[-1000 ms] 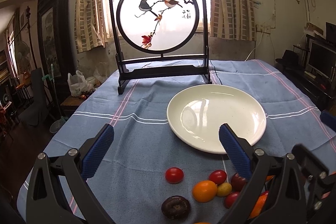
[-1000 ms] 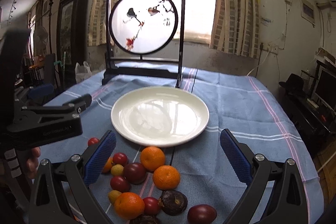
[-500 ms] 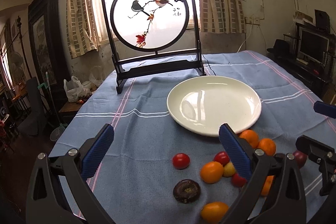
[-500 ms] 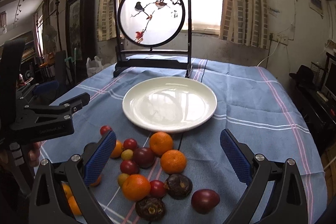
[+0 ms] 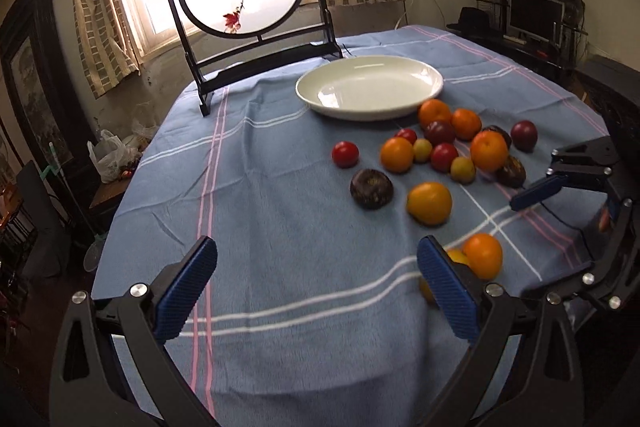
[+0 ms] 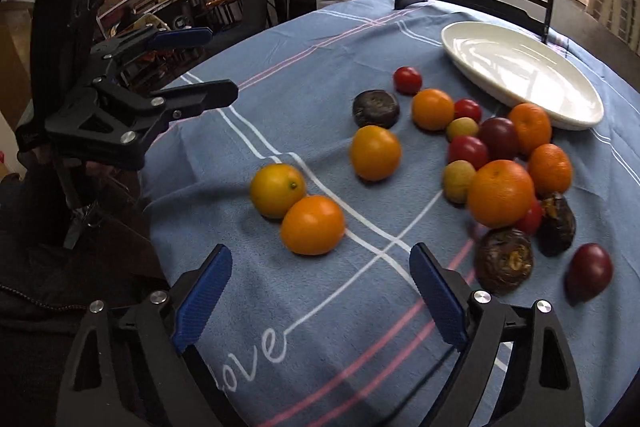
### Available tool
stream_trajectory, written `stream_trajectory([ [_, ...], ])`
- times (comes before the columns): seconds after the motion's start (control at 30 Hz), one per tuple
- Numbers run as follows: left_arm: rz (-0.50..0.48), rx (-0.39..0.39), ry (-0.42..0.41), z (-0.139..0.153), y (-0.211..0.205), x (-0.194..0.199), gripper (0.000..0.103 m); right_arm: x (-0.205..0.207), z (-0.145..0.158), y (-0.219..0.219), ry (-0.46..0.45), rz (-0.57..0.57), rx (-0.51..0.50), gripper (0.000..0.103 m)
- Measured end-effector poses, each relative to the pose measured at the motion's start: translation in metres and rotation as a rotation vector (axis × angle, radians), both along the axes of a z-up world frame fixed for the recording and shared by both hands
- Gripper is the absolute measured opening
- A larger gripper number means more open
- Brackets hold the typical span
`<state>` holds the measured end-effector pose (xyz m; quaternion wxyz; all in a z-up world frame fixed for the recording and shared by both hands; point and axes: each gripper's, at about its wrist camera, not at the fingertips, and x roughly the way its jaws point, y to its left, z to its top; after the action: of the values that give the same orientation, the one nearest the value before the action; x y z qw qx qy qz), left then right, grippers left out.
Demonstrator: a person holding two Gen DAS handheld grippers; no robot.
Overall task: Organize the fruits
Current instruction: 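Grasp a yellow-orange fruit with the left tool while the right tool grasps a tangerine, then carry both fruits over the white plate and open both tools to drop them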
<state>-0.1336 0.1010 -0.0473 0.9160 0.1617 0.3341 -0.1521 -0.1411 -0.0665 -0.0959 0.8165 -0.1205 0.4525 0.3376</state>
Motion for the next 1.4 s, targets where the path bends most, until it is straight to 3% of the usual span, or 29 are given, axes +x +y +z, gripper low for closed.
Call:
stream_trajectory([
  [0.13,-0.080,0.022,0.050,-0.015,-0.005,-0.015,0.098,0.001,-0.010,0.019,0.014,0.046,-0.022,0.063],
  [0.23,-0.141,0.027,0.063,-0.020,-0.015,-0.021,0.098,0.004,-0.009,0.019,-0.002,0.044,-0.045,0.037],
  [0.4,-0.231,-0.009,0.111,-0.023,-0.035,-0.020,0.098,0.009,0.006,-0.013,-0.011,-0.010,-0.018,0.037],
  [0.57,-0.260,0.030,0.143,-0.036,-0.064,-0.012,0.096,0.017,0.015,-0.044,-0.041,-0.104,-0.017,0.037],
  [0.6,-0.265,0.028,0.158,-0.039,-0.069,-0.009,0.093,0.017,0.016,-0.047,-0.046,-0.113,-0.016,0.037],
  [0.67,-0.263,0.028,0.197,-0.043,-0.078,-0.002,0.078,0.016,0.015,-0.053,-0.047,-0.125,-0.008,0.037],
  [0.83,-0.281,0.046,0.268,-0.055,-0.096,0.005,0.063,0.016,0.013,-0.061,-0.044,-0.139,0.009,0.037],
  [0.87,-0.286,0.049,0.274,-0.057,-0.099,0.005,0.046,0.017,0.013,-0.062,-0.044,-0.140,0.011,0.037],
  [0.9,-0.275,0.059,0.276,-0.058,-0.101,0.007,0.039,0.017,0.014,-0.063,-0.045,-0.143,0.012,0.037],
  [0.97,-0.270,0.045,0.292,-0.055,-0.101,0.012,0.037,0.017,0.015,-0.066,-0.050,-0.147,0.015,0.037],
  [1.2,-0.226,-0.007,0.176,-0.009,-0.106,0.038,0.037,0.035,0.048,-0.081,-0.143,-0.185,0.007,0.037],
  [1.3,-0.169,-0.042,0.098,0.023,-0.116,0.071,0.038,0.065,0.073,-0.091,-0.210,-0.230,0.009,0.037],
  [1.4,-0.095,-0.072,0.071,0.044,-0.131,0.123,0.038,0.106,0.091,-0.101,-0.253,-0.292,0.016,0.037],
])
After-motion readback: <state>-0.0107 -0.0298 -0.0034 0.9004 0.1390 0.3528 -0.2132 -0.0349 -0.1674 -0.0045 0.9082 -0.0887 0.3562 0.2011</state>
